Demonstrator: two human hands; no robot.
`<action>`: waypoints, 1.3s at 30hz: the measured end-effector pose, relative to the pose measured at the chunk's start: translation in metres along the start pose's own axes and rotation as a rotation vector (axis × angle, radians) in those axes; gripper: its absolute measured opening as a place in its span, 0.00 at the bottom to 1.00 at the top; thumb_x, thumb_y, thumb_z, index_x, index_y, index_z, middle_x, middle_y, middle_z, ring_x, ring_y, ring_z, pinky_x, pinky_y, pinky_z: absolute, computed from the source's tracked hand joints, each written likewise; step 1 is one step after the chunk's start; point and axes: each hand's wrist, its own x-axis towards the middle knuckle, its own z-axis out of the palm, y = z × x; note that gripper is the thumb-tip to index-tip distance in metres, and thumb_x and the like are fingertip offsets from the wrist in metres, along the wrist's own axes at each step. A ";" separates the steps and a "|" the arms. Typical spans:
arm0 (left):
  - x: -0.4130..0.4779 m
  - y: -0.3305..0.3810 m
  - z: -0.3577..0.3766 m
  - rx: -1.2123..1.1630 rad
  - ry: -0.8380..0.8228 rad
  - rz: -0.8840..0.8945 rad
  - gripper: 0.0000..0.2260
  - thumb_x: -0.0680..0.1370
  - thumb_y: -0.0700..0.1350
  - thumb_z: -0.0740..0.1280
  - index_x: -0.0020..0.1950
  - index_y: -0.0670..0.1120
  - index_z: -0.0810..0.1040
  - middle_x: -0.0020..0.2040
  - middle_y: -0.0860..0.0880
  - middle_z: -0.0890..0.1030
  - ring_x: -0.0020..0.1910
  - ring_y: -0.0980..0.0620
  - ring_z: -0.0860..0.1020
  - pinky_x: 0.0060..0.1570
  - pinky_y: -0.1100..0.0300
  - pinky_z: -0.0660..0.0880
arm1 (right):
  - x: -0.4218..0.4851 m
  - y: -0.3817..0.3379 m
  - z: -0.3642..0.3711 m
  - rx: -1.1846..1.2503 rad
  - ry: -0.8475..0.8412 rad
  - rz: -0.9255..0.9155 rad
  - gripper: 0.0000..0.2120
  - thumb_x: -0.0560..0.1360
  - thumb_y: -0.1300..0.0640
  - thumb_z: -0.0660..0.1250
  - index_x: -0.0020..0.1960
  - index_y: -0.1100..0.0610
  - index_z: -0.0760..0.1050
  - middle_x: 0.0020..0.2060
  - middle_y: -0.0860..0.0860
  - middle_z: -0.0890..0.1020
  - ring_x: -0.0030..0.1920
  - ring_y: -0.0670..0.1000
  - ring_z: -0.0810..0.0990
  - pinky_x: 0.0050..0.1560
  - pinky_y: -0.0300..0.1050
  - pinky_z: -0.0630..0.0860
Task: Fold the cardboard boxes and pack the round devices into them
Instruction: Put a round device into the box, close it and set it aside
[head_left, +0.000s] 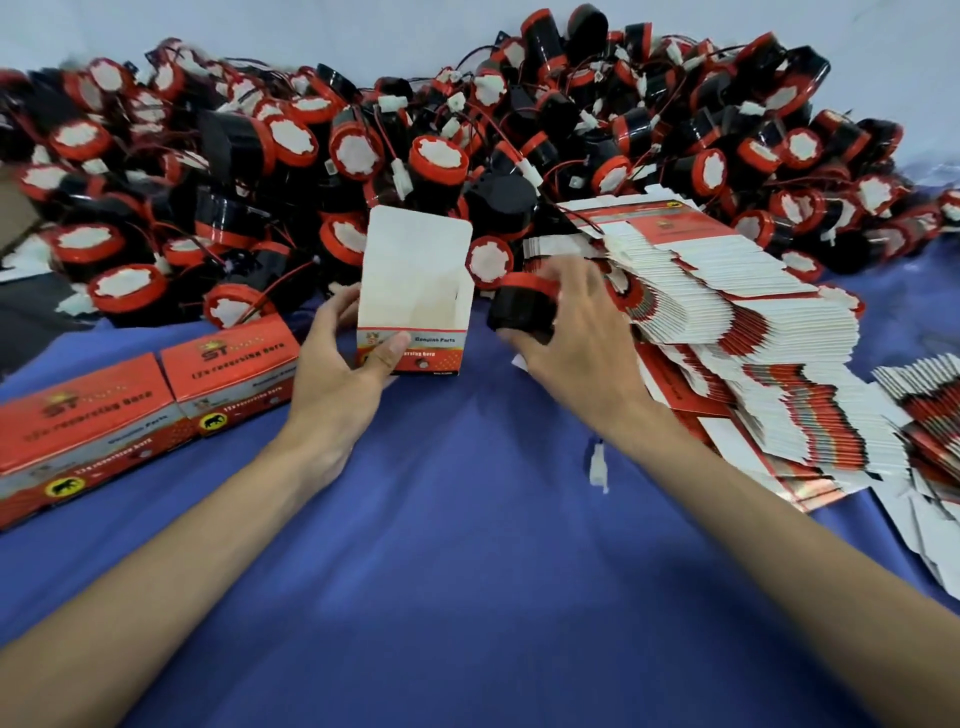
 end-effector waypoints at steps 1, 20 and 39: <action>0.000 0.000 0.000 0.066 -0.006 0.003 0.20 0.76 0.41 0.70 0.58 0.62 0.69 0.57 0.63 0.75 0.59 0.60 0.76 0.51 0.65 0.77 | -0.008 -0.001 -0.007 0.007 0.053 -0.022 0.25 0.69 0.56 0.76 0.59 0.59 0.67 0.54 0.57 0.73 0.45 0.61 0.77 0.35 0.48 0.72; -0.053 0.023 0.026 0.185 -0.621 0.184 0.29 0.68 0.53 0.72 0.66 0.55 0.65 0.62 0.65 0.74 0.64 0.61 0.74 0.58 0.67 0.73 | -0.067 -0.004 -0.038 0.103 -0.074 -0.535 0.36 0.69 0.70 0.72 0.70 0.48 0.64 0.67 0.53 0.64 0.61 0.52 0.73 0.45 0.51 0.81; -0.048 0.019 0.028 0.499 -0.608 0.267 0.36 0.65 0.48 0.75 0.69 0.58 0.62 0.69 0.49 0.61 0.69 0.63 0.63 0.65 0.71 0.65 | -0.075 -0.025 -0.024 0.499 -0.292 0.139 0.27 0.65 0.44 0.77 0.60 0.41 0.71 0.46 0.33 0.79 0.50 0.34 0.78 0.48 0.26 0.73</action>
